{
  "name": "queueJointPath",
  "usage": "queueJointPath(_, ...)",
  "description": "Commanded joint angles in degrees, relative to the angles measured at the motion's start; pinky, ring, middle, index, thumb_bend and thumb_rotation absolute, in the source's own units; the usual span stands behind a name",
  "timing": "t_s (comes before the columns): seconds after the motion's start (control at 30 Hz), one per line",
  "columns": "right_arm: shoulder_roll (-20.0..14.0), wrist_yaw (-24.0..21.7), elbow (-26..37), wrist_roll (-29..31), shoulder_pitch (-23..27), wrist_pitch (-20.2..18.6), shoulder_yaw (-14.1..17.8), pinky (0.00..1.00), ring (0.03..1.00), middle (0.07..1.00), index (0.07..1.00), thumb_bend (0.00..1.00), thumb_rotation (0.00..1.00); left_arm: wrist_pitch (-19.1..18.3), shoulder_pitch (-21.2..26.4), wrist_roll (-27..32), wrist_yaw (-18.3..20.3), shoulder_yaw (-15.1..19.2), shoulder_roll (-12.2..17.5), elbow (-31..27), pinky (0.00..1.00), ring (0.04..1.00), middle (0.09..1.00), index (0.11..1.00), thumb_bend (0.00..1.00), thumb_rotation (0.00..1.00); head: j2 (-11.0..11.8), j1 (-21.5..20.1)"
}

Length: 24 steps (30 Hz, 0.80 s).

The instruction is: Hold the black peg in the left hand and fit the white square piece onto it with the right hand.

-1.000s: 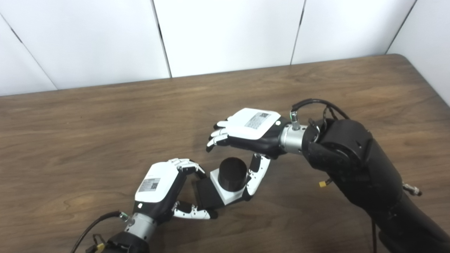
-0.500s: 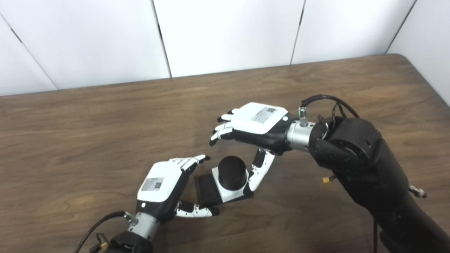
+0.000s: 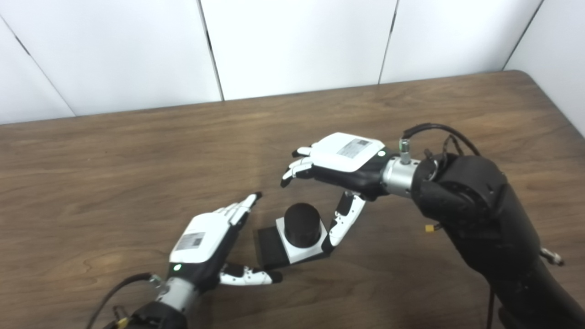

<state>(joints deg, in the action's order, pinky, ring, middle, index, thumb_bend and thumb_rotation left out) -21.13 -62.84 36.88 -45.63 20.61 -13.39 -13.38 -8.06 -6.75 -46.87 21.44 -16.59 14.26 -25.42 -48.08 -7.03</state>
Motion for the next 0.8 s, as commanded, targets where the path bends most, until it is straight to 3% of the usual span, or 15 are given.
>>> queueJointPath(0.0,-1.1,2.2,0.9,3.3,-0.6,-3.3,3.0,0.93,0.972,0.908,0.876,0.99,0.58,-2.5,-0.5,4.6,0.4,3.0,-0.1,-4.0,0.88,0.935,0.949,0.99,1.0,0.55,0.1,0.0)
queueJointPath(0.1,-1.2,5.0,1.5,7.4,-4.4,-6.6,7.2,0.92,0.985,0.933,0.919,0.89,0.74,-4.8,-2.3,11.0,-0.7,7.3,-1.5,-5.6,0.8,0.952,0.976,1.0,1.0,0.59,0.3,-0.1)
queueJointPath(0.17,-0.3,9.1,1.6,10.5,-8.0,-7.7,10.6,0.88,0.981,0.948,0.939,0.84,0.91,-3.5,-3.3,17.9,-3.4,11.1,-2.9,-4.4,0.82,0.958,0.98,1.0,1.0,0.62,0.5,-0.4)
queueJointPath(0.23,0.7,13.8,1.4,13.1,-11.5,-7.4,13.4,0.87,0.977,0.962,0.956,0.79,0.98,-2.7,-4.0,23.9,-5.4,14.4,-4.5,-3.7,0.85,0.952,0.974,0.999,0.99,0.65,0.6,-0.7)
queueJointPath(0.27,1.9,16.7,1.3,14.3,-13.5,-7.3,14.9,0.87,0.971,0.965,0.962,0.75,0.99,-2.6,-4.4,26.3,-5.9,15.7,-4.9,-3.7,0.92,0.975,0.98,1.0,0.94,0.7,0.7,-0.9)
queueJointPath(0.37,4.7,23.8,0.0,17.7,-18.4,-6.6,17.7,0.9,0.972,0.978,0.974,0.7,1.0,-2.1,-4.5,32.3,-7.8,18.8,-6.5,-3.2,0.96,0.99,0.996,1.0,0.74,0.87,0.7,-1.0)
queueJointPath(0.53,10.3,34.5,-3.0,22.9,-24.9,-4.6,20.3,0.91,0.961,0.972,0.963,0.62,1.0,0.7,-3.9,42.0,-11.7,22.4,-9.1,0.2,1.0,0.997,0.991,0.983,0.68,0.93,0.8,-1.4)
queueJointPath(0.67,13.3,41.2,-4.7,27.1,-29.5,-1.9,21.2,0.93,0.966,0.98,0.967,0.53,1.0,2.8,-5.1,44.0,-13.6,22.5,-8.5,0.8,1.0,1.0,1.0,0.994,0.65,0.99,0.5,-1.7)
queueJointPath(0.77,14.8,45.1,-5.0,29.9,-32.6,-0.9,21.4,0.96,0.982,0.987,0.97,0.53,1.0,4.7,-5.7,45.5,-14.9,23.0,-8.2,1.5,1.0,0.985,0.994,0.982,0.6,1.0,0.5,-2.1)
